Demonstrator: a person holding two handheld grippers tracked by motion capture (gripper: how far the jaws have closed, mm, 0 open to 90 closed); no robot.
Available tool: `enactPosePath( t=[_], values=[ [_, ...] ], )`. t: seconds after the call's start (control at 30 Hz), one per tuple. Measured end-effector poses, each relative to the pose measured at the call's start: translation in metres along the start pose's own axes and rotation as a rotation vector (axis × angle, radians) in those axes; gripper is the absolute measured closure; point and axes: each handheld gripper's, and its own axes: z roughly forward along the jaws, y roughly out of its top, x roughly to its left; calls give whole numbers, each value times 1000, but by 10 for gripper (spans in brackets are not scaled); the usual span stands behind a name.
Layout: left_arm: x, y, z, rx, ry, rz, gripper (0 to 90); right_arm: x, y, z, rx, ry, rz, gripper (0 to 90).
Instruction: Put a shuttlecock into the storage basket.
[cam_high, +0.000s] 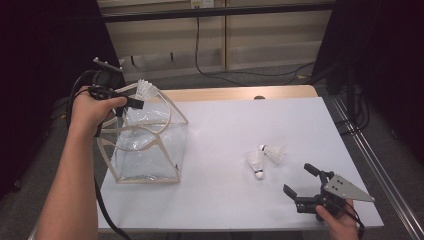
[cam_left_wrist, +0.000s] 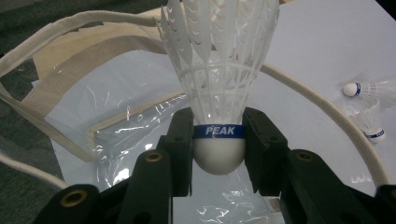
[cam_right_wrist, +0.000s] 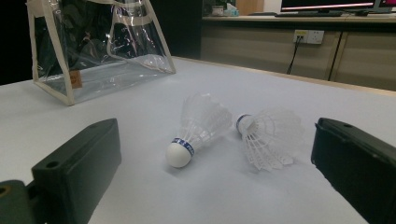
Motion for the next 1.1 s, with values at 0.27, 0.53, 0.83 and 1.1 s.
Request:
enactPosePath(
  t=[0.27, 0.53, 0.83, 1.1],
  values=[
    [4, -1, 3, -1, 3, -15, 656, 0, 0, 0, 1, 2, 1, 14],
    [8, -1, 6, 4, 12, -29, 656, 0, 0, 0, 1, 1, 1, 15],
    [10, -3, 10, -3, 25, -42, 656, 0, 0, 0, 0, 2, 0, 15],
    [12, -4, 12, -4, 39, -50, 656, 0, 0, 0, -3, 3, 1, 15]
  ],
)
